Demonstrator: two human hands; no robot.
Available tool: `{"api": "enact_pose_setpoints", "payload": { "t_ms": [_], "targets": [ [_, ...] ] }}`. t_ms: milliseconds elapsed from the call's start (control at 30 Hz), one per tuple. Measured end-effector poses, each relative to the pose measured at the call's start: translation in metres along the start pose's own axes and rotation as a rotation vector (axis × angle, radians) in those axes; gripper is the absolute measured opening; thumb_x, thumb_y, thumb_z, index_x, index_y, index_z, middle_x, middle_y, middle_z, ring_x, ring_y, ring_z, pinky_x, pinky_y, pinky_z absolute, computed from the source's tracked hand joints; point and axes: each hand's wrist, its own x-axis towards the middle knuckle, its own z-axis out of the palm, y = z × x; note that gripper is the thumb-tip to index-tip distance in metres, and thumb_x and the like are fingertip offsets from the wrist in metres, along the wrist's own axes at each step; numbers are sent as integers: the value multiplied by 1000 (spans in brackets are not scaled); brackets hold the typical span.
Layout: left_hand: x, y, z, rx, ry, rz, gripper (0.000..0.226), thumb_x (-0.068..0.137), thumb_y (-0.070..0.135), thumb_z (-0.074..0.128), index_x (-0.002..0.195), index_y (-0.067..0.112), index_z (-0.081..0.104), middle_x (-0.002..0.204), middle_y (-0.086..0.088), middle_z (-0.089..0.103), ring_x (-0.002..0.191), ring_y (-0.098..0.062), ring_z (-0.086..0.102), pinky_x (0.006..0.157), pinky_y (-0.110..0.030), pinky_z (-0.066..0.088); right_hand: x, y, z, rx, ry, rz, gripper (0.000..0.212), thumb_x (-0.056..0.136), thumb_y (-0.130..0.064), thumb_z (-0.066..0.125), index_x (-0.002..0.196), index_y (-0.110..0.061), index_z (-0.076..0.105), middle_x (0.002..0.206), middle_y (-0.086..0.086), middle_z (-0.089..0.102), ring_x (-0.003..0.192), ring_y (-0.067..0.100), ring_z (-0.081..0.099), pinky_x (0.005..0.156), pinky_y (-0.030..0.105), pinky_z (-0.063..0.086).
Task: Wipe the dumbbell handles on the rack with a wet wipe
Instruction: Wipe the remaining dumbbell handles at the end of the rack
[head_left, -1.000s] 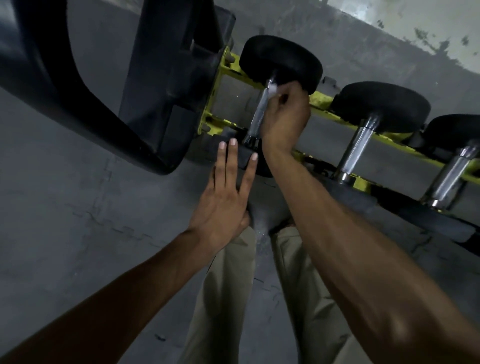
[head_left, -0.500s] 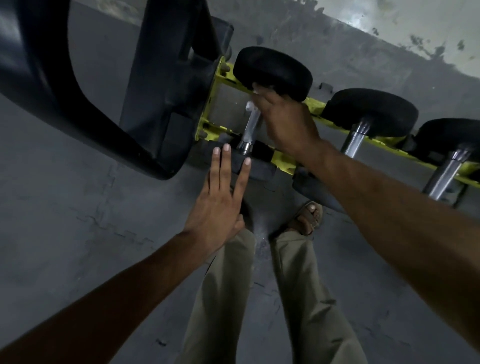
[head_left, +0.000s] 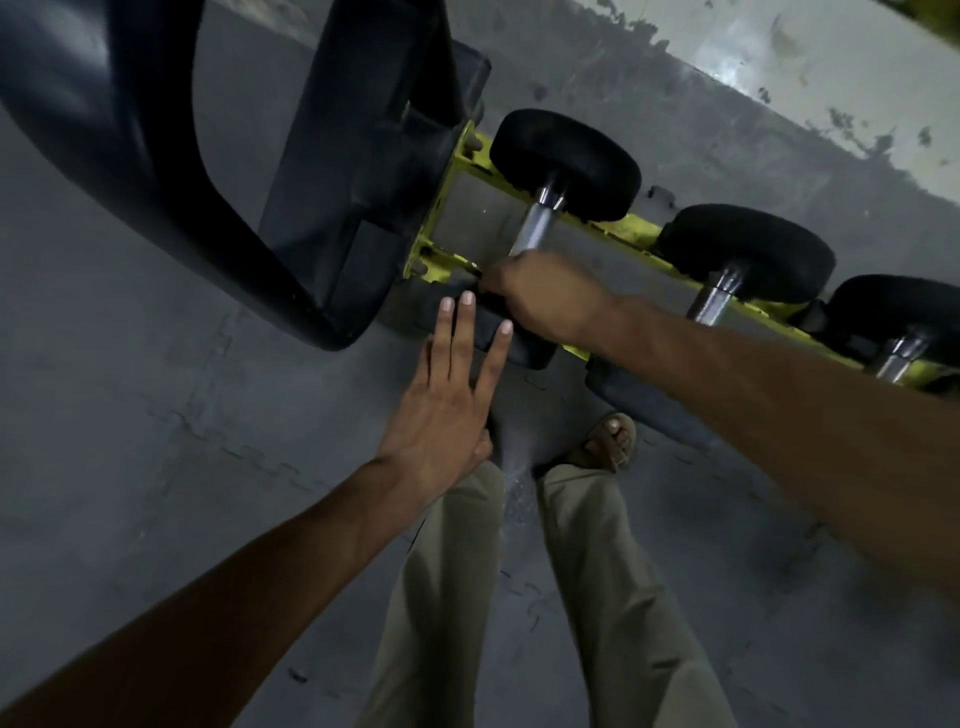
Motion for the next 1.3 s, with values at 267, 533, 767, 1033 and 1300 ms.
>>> {"api": "enact_pose_setpoints", "payload": {
  "t_ms": [267,533,767,1033,1300],
  "targets": [
    [0,4,0,31,-3,-18,125,90,53,64,159,3,-27,159,-40,-32,153,-57,-20,127,-58,18,-6,10,19,348,386,270,16,88,-7,61,102,-13,63,110,11,58,81,32,62,58,41,52],
    [1,6,1,1,2,-34,127,90,58,68,162,4,-21,161,-40,-27,154,-55,-17,127,-56,23,-13,-5,48,1353,364,883,18,84,-1,66,73,-15,68,71,-3,73,68,11,68,68,32,57],
    [2,3,6,13,3,-17,120,94,59,61,162,4,-21,162,-39,-27,153,-55,-21,130,-57,7,50,36,24,2598,562,929,35,96,-1,28,95,-1,63,86,22,73,61,25,66,69,36,53],
    [1,0,0,-32,-18,-3,118,92,51,62,162,5,-20,161,-38,-29,154,-55,-21,127,-56,25,37,16,38,1966,990,1135,5,91,-12,72,95,-11,70,92,9,73,79,19,67,75,37,56],
    [1,-2,3,-24,-16,21,117,92,49,60,161,3,-22,159,-40,-31,152,-57,-21,130,-58,11,-1,6,48,428,776,364,36,83,5,60,118,-3,66,126,13,60,116,30,52,84,37,52]
  ]
}}
